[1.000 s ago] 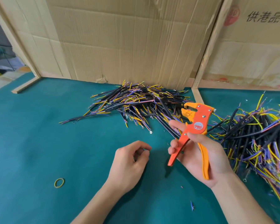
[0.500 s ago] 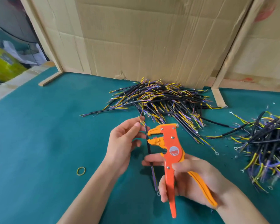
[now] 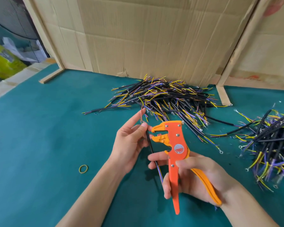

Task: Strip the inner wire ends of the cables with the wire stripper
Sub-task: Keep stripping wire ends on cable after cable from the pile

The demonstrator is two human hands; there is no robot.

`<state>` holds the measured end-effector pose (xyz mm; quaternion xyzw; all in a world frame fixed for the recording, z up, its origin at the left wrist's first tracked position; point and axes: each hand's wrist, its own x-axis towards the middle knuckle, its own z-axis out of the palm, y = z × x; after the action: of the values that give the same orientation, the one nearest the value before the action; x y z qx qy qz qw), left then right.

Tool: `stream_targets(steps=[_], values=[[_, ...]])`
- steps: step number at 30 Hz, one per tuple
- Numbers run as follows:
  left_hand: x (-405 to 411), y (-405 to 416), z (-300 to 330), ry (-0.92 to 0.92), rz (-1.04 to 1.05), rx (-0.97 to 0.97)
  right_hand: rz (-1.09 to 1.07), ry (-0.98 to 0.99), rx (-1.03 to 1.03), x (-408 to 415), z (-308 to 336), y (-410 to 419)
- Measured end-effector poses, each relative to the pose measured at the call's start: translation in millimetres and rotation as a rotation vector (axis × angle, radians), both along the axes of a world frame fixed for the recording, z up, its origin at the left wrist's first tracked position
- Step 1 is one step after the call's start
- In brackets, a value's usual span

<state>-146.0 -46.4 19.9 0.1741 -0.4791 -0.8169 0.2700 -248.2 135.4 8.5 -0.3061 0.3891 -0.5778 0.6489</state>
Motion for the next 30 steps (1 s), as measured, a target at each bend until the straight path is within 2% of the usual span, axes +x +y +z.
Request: stream_targets(steps=[3,9,15,18,21,23,27,30], values=[[0.8,-1.8,-1.7,-0.012,0.057,-0.057,0.038,-0.060,-0.053,-6.0,9.8,1.5],[-0.7,-3.7,-2.1,-0.025,0.107,-0.041,0.009,-0.093,-0.081,-23.3,18.4,16.6],[-0.8,-5.2,-3.8,-0.061,0.098,-0.056,-0.116,-0.407,-0.255,-48.9,24.6,32.4],[0.0,-4.3,-4.2,-0.105,0.071,-0.151,-0.212,-0.491,-0.299,-52.1,26.8,34.8],[-0.1,4.1,-1.4,-0.155,0.011,-0.303,-0.431,-0.326,-0.271,-54.4,24.0,32.6],[0.7,14.2,3.5,-0.198,-0.103,-0.400,-0.552,-0.244,-0.252,-52.6,22.1,29.1],[0.1,39.2,11.7,-0.180,-0.456,-0.394,-0.531,-0.156,-0.197,-45.6,22.6,22.3],[-0.2,44.6,13.7,-0.155,-0.441,-0.352,-0.476,-0.083,-0.147,-40.9,22.8,20.1]])
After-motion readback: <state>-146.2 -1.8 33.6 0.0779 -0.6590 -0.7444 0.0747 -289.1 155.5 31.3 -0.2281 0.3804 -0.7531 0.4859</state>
